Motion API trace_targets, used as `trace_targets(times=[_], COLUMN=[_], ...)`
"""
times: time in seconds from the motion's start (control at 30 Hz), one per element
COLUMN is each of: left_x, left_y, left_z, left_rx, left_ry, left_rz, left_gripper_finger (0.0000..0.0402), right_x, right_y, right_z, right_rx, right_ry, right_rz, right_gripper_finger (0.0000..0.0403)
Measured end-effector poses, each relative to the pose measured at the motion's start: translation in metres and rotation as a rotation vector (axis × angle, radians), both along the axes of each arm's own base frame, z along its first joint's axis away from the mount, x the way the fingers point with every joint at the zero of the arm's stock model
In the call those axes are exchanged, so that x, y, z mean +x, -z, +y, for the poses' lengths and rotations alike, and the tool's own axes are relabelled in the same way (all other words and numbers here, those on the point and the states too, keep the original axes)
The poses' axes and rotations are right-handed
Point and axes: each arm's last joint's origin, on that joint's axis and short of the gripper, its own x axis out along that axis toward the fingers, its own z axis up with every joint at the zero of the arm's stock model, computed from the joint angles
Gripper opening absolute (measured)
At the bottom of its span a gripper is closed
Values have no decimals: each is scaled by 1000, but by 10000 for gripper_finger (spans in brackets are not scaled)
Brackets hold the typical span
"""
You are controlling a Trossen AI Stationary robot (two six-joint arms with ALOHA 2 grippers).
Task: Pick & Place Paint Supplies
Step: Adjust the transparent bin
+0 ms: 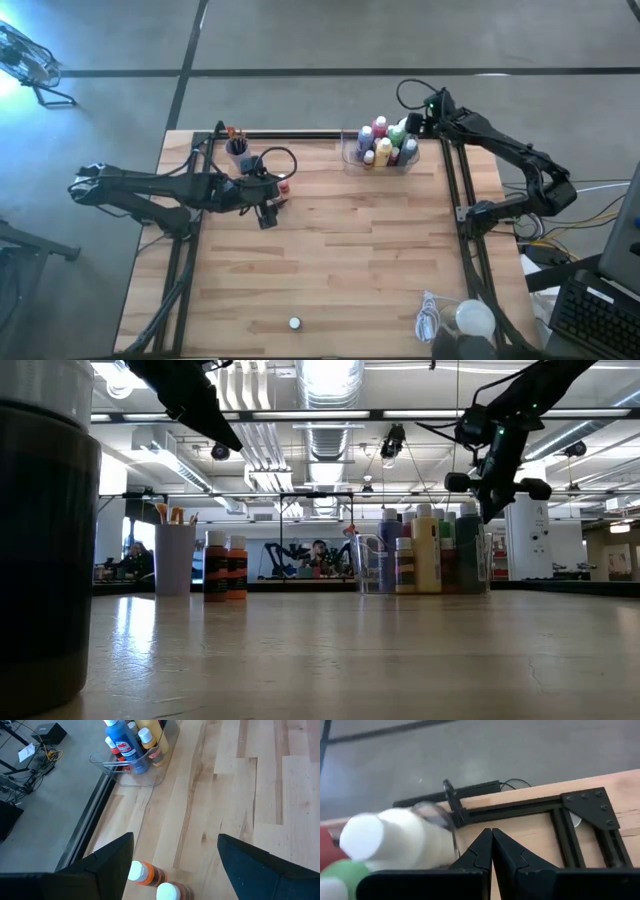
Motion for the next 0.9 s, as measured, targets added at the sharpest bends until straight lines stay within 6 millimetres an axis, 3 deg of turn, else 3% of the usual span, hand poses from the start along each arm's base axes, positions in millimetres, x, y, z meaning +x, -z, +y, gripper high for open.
trace_targets(times=[0.23, 0.4, 0.67, 0.77, 0.9], left_x=[0, 0, 0, 0, 2], left_y=[0, 0, 0, -1, -2], left_z=[0, 0, 0, 0, 0], left_rx=[0, 18, 19, 19, 18], left_ry=[1, 14, 15, 15, 15], left_rz=[0, 11, 11, 4, -18], left_gripper_finger=[292, 292, 292, 293, 292], right_x=[5, 14, 24, 23, 11], right_y=[-2, -8, -46, -58, -78], right_z=[-12, -26, -40, -43, -52], right_rx=[-125, -251, -612, -658, -632], right_ry=[145, 100, 31, 30, 23], right_rz=[-73, -122, -251, -255, -123], right_gripper_finger=[8, 8, 8, 8, 8])
